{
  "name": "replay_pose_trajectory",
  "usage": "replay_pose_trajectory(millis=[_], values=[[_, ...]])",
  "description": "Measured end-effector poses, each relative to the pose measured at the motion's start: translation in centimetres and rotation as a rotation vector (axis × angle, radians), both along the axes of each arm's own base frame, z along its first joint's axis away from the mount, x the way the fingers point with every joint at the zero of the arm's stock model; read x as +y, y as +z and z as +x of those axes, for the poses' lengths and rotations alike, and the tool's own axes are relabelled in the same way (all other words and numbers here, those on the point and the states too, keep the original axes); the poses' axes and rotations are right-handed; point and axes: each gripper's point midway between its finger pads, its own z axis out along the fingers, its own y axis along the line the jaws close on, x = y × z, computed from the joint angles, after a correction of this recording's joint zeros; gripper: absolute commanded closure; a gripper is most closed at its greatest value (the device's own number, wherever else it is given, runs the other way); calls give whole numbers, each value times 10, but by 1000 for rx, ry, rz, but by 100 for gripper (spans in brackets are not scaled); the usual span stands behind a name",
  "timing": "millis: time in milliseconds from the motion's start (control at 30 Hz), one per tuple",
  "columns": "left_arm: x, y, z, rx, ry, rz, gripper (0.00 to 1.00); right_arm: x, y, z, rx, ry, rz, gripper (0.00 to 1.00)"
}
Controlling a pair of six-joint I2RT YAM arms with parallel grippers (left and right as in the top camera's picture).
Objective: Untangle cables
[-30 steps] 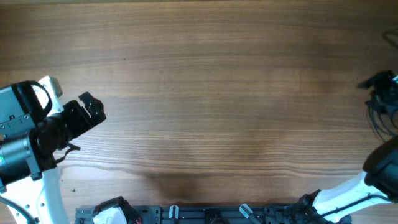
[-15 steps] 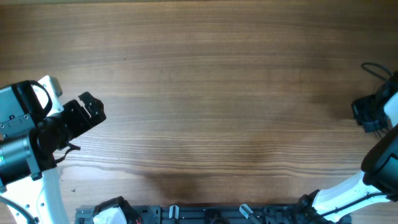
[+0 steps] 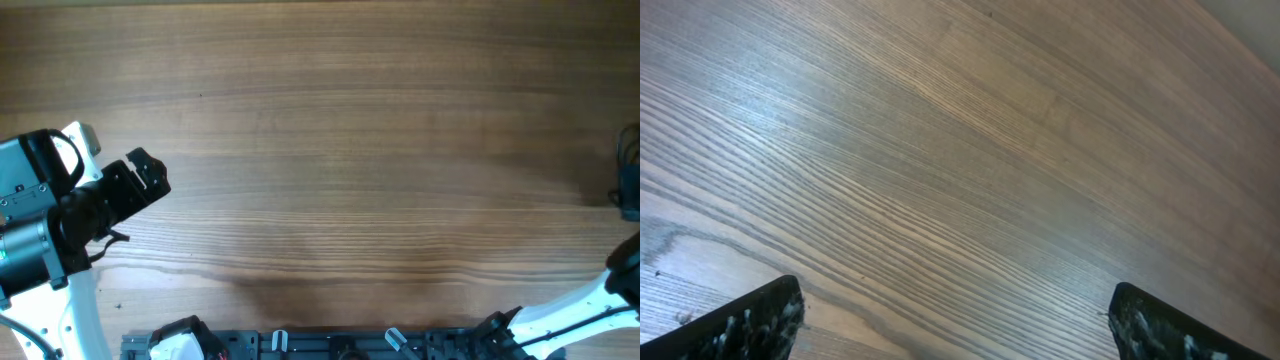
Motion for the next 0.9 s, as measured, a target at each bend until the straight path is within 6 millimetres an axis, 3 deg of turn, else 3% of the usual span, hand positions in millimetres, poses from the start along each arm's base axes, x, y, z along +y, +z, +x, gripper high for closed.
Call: replay_pose_trajectory(millis=[200,333,433,467,567,667,700,733,833,900], values=[[0,0,0,1,0,0,1,-31,7,12,-227,68,109,94],[0,0,0,1,0,0,2,-33,11,11,-211,99,153,90],[0,0,0,0,0,0,2,-40,15,2,-163,96,173,85],[0,0,0,1,0,0,2,-54,17,-13,-141,54,163,82],[0,0,0,1,0,0,2,-82,35,-24,-168,8,127,80],[0,0,0,1,0,0,2,-90,62,-9,-241,42,95,61],[0,0,0,1,0,-1,2,-86,76,-2,-284,51,97,38],[0,0,0,1,0,0,2,-83,95,5,-342,68,95,0],[0,0,0,1,0,0,0,-66,135,20,-452,129,110,0],[0,0,0,1,0,0,0,-40,165,35,-500,195,124,0]])
